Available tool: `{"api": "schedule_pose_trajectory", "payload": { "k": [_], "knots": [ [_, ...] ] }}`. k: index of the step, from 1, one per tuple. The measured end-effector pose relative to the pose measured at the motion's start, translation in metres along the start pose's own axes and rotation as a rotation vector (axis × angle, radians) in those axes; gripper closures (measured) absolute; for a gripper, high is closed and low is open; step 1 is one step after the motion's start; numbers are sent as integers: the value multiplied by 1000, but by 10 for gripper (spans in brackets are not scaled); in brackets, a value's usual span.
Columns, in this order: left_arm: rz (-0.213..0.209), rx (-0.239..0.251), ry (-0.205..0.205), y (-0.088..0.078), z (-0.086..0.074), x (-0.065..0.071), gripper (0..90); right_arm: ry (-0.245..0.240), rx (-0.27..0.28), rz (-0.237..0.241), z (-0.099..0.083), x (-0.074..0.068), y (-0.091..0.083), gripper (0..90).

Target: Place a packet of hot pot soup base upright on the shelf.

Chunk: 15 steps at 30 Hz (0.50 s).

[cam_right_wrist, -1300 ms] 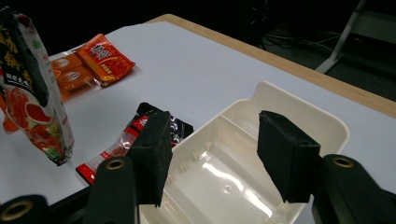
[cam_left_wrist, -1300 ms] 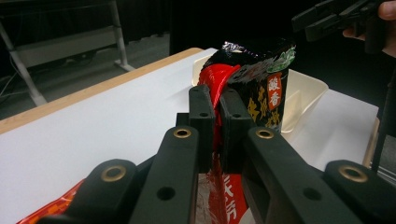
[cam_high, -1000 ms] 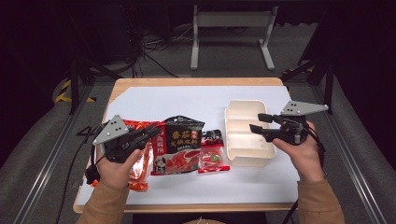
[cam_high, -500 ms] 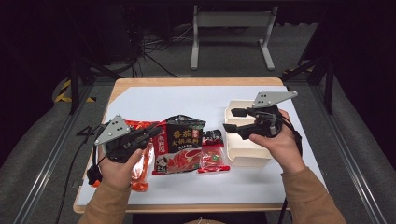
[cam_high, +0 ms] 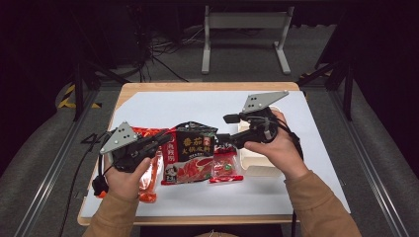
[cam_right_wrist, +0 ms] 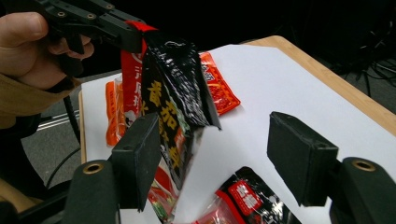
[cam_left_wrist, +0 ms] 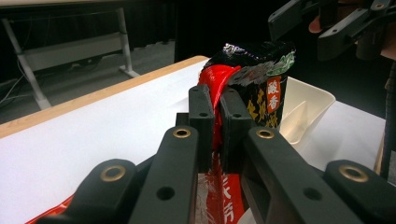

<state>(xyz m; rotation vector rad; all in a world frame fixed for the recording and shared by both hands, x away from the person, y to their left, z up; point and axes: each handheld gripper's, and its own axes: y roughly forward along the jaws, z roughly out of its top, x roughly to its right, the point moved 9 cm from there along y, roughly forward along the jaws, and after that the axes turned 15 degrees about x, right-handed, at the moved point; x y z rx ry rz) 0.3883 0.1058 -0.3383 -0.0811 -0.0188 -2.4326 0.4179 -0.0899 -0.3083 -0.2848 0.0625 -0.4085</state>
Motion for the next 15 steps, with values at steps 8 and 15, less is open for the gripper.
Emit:
{"api": "schedule_pose_trajectory", "payload": {
  "k": [8, 15],
  "knots": [
    [-2, 7, -3, 0, 1, 0, 860, 1, -23, 33, -4, -8, 23, 370],
    [-10, 12, -6, 0, 1, 3, 859, 12, -45, 68, -10, -13, 40, 438]
  ]
}}
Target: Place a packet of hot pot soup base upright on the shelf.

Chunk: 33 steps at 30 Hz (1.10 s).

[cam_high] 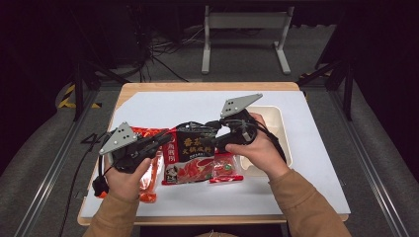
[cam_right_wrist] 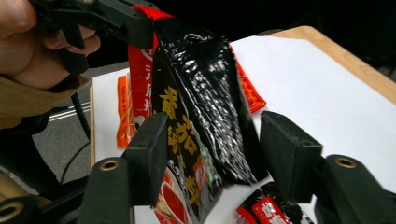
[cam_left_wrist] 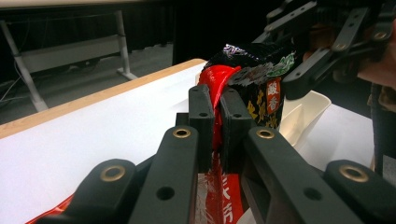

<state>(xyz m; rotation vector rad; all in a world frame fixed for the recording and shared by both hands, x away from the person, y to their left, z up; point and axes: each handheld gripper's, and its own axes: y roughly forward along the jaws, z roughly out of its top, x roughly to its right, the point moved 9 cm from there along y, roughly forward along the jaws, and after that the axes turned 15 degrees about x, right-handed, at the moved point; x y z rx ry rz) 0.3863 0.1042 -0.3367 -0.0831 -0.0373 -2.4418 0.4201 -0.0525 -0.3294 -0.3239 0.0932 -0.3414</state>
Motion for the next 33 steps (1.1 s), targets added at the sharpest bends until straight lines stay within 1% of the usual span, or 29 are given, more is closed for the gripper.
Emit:
{"api": "schedule_pose_trajectory", "payload": {
  "k": [2, 3, 6, 8, 9, 13, 16, 18, 24, 27, 31, 33],
  "knots": [
    [0, 0, 0, 0, 0, 0, 859, 2, -4, 8, -1, -1, 3, 448],
    [0, 0, -1, 0, 0, 0, 859, 10, -12, 25, -3, -2, 7, 487],
    [-2, 2, -1, 1, 0, 1, 859, 13, -17, 31, -3, -3, 10, 506],
    [-5, 1, -1, 1, -1, 1, 858, 24, -26, 35, -5, -3, 13, 533],
    [-5, 1, -1, 1, -1, 1, 859, 24, -26, 35, -5, -3, 13, 533],
    [-10, 0, -6, 1, -1, 2, 858, 40, -42, 49, -7, -4, 15, 592],
    [-16, 0, -11, 1, -2, 3, 858, 48, -53, 53, -8, -2, 14, 658],
    [-18, 1, -12, 1, -2, 3, 857, 54, -51, 59, -7, -2, 14, 680],
    [-24, 11, -16, 1, 0, 2, 855, 8, -61, 57, -3, -3, 11, 718],
    [-34, 17, -37, 1, 0, 1, 848, -13, -65, 53, 0, -3, 10, 729],
    [-40, 18, -51, 1, 0, 0, 832, -44, -76, 46, 5, -4, 8, 742],
    [-46, 19, -56, 1, 0, 0, 814, -49, -77, 47, 8, -4, 6, 746]
  ]
}}
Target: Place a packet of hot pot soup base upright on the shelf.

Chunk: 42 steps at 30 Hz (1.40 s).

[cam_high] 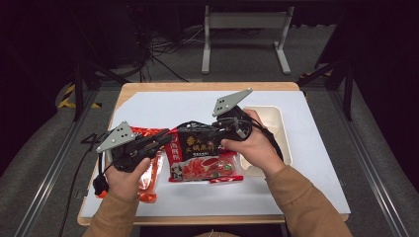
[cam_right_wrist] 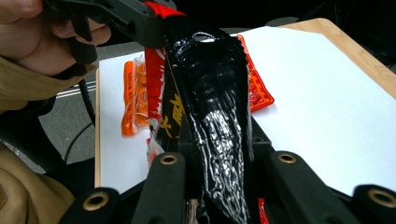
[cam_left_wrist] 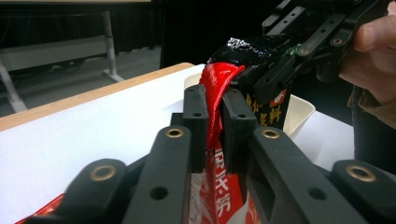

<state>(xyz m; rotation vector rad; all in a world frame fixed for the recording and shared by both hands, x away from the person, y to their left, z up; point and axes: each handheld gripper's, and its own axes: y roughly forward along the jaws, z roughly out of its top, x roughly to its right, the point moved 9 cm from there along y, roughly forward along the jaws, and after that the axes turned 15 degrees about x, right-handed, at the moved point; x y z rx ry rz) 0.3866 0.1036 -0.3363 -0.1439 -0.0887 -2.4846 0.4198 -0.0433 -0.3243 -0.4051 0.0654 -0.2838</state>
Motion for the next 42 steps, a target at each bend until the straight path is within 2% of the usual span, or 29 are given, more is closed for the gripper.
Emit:
{"api": "schedule_pose_trajectory", "payload": {
  "k": [3, 5, 6, 8, 10, 14, 21, 27, 31, 42],
  "knots": [
    [-4, -4, -8, 1, 0, -1, 742, -2, 0, 1, 4, 0, -3, 750],
    [3, 1, -4, 1, 1, -2, 647, -5, 1, -1, 6, 0, -5, 752],
    [2, 2, -13, 1, 1, -2, 647, -9, -2, -5, 8, -1, -7, 752],
    [-3, 2, -13, 1, 2, -2, 574, -19, -1, -12, 13, 0, -11, 755],
    [-8, -3, -8, 1, 2, -2, 541, -29, 3, -17, 17, 1, -14, 755],
    [-13, -24, -25, 1, -2, -3, 474, -43, 13, -39, 26, 6, -23, 756],
    [2, -45, -34, 1, -6, -9, 444, -75, 33, -72, 39, 18, -40, 755],
    [9, -56, -48, 1, -9, -11, 445, -71, 58, -99, 46, 28, -52, 755],
    [23, -48, -65, -1, -10, -18, 447, -70, 85, -136, 52, 39, -65, 754],
    [43, -54, -86, -3, -14, -26, 447, -84, 85, -198, 58, 66, -85, 756]
  ]
}}
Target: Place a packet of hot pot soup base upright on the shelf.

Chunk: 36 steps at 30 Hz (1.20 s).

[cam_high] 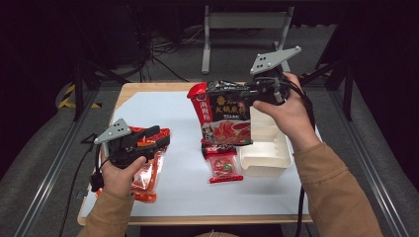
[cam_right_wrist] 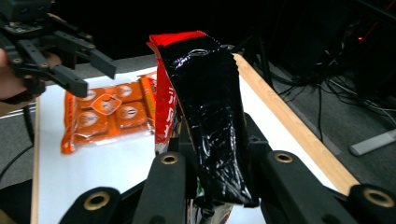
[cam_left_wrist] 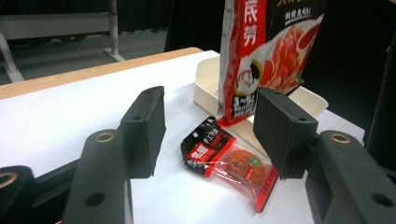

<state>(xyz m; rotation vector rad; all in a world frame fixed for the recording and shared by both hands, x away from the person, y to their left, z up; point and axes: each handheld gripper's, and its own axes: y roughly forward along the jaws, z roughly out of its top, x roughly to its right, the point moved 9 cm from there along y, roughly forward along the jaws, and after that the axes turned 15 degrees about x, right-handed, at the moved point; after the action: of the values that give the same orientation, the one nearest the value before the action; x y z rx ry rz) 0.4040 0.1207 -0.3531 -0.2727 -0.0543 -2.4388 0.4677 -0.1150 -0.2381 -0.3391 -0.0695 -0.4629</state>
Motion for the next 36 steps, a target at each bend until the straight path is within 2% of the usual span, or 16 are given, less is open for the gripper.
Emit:
{"api": "schedule_pose_trajectory", "payload": {
  "k": [1, 8, 16, 36],
  "knots": [
    [3, -2, 0, 0, 0, -1, 447, 6, 5, -11, 0, 7, -3, 756],
    [4, 0, -10, -1, -1, -3, 446, 11, 16, -40, -1, 26, -12, 756],
    [7, -1, -17, 0, -2, -5, 445, -6, 31, -91, -3, 52, -24, 757],
    [9, -5, -39, -1, -5, -9, 442, -62, 48, -175, -15, 99, -44, 759]
  ]
}}
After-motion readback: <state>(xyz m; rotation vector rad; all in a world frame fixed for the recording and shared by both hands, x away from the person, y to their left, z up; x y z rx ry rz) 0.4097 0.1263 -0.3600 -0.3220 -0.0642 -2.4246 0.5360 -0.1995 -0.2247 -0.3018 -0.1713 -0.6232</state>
